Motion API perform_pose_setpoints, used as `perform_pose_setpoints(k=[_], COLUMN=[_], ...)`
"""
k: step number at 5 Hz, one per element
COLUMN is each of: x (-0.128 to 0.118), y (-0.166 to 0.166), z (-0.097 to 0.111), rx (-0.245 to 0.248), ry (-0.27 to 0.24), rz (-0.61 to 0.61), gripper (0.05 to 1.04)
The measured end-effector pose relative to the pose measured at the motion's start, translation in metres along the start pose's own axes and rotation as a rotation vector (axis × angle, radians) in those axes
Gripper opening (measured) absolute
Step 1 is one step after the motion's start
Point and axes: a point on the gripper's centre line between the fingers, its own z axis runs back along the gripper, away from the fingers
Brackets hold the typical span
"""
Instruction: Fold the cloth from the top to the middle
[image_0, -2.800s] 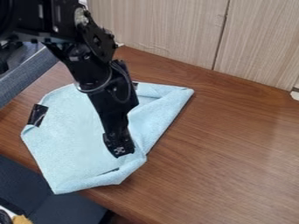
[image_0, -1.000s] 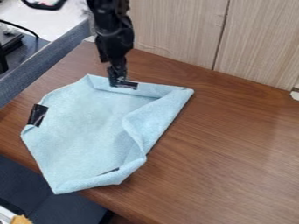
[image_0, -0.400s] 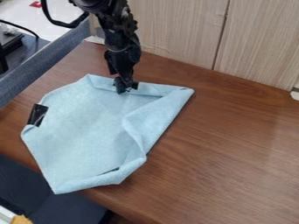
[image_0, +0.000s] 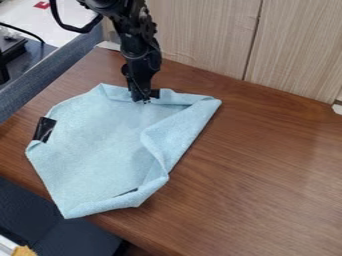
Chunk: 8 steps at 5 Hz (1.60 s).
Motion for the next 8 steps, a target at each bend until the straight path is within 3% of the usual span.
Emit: perform_pose_setpoints(k=[1,2,3,5,6,8], x=[-0.002,-0.005,-0.006,-0.005,-0.013,-0.041], y=[0.000,-0.003,-0.003,0.001,-0.011,-0.059], z=[0.000,0.000,0.009,0.062,0.081,0.101], rx=[-0.011,-0.025,-0.032,0.022,0.033,0.014], ry=[-0.004,-0.014,-0.037,-0.130,-0.144,-0.102], rz=[0.011,0.023,0.014,-0.062,-0.117,-0.232], gripper=[0.110,0.061,0.058,0.057,0.056,0.055])
